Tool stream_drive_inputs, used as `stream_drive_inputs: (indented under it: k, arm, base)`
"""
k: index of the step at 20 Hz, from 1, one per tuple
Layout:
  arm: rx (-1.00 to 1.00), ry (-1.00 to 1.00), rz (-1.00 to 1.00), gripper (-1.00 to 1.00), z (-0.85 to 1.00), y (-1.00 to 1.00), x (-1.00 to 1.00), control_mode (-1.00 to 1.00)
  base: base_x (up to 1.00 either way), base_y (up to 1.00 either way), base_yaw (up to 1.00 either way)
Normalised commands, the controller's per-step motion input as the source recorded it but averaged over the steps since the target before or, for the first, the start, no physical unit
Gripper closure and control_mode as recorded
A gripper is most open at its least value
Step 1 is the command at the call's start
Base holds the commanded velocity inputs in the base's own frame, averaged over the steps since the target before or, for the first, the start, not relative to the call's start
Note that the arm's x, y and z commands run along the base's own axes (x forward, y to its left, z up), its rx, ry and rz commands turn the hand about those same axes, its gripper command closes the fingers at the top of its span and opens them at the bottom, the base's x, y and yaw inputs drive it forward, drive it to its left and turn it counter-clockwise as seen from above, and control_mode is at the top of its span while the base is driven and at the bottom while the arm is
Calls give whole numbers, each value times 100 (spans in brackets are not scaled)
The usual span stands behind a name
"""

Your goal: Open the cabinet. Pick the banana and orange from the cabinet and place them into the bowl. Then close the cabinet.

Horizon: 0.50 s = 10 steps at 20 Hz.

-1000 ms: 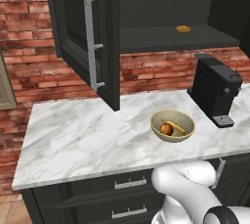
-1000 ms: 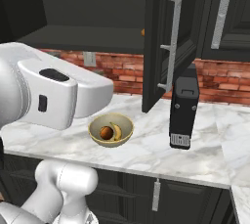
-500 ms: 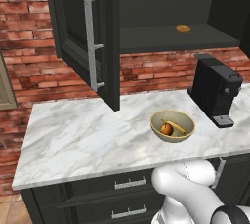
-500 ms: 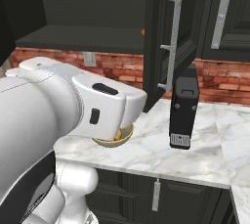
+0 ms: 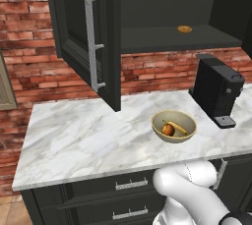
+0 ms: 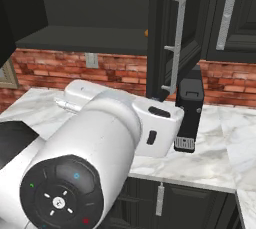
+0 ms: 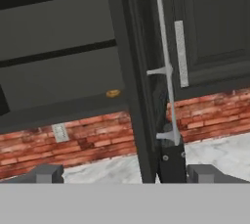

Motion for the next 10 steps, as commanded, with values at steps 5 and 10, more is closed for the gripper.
stream_drive_inputs:
  k: [5, 10]
  arm:
    - [0, 0, 8, -100, -13, -52, 37, -100]
    - [0, 0, 4, -100, -22, -22, 49, -100]
  base:
    - [0, 0, 0]
    - [0, 0, 0]
